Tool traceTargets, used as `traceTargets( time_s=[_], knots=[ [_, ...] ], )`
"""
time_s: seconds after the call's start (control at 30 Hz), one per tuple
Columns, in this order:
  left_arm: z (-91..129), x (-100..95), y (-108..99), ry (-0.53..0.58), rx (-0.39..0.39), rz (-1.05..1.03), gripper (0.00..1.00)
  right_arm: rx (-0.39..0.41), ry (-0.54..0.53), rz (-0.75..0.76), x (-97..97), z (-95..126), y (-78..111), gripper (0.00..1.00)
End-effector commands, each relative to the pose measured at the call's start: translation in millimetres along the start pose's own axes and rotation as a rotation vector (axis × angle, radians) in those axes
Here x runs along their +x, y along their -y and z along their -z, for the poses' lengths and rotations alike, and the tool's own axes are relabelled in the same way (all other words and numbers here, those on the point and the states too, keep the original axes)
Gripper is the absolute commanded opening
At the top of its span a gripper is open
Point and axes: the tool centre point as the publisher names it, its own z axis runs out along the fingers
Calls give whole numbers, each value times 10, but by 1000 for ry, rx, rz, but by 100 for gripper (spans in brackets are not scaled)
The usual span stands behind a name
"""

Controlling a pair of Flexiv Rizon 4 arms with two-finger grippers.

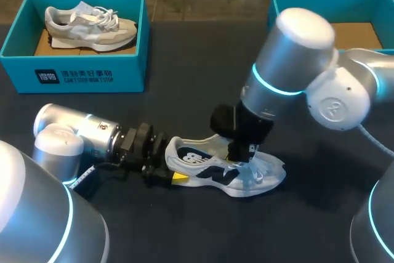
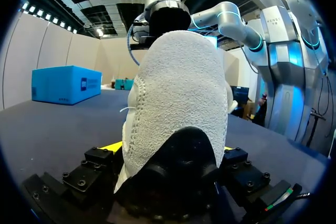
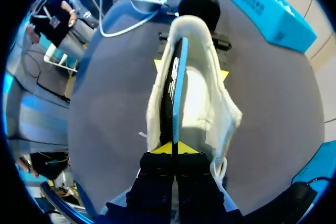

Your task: Take the shoe out of the shoebox, open the shoe tongue, remove and reinsert the insole, then place the shoe into the shoebox

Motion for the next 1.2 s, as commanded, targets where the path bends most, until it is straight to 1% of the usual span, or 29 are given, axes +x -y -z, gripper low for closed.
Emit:
traceTargets(
  time_s=[0.03,0.3,0.47,0.57,0.73,0.83,0.87,0.93,0.97,1.0,1.07,1.13,1.2],
  knots=[
    [-3,-11,-21,1,0,1,0,-99,6,23,-9,116,84,0],
    [-3,-11,-21,1,0,1,0,-101,-20,89,-111,186,-91,0],
    [-3,-11,-21,1,0,1,0,-60,-67,140,-161,153,-305,0],
    [-3,-11,-21,1,0,1,0,-54,-87,172,-165,119,-392,0],
    [-3,-11,-21,1,0,1,0,-40,-104,190,-167,122,-480,0],
    [-3,-11,-21,1,0,1,0,-28,-133,212,-162,127,-523,0],
    [-3,-11,-21,1,0,1,0,-30,-136,215,-160,129,-535,4],
    [-3,-11,-21,1,0,1,0,-26,-143,210,-153,147,-556,40],
    [-3,-11,-21,1,0,1,0,-26,-143,209,-146,166,-562,56],
    [-3,-11,-21,1,0,1,0,-23,-142,203,-139,187,-568,61],
    [-3,-11,-21,1,0,1,0,-28,-148,186,-138,224,-571,53],
    [-3,-11,-21,1,0,1,0,-29,-167,156,-152,250,-572,48],
    [-3,-11,-21,1,0,1,0,-38,-182,147,-159,257,-577,48]
  ],
)
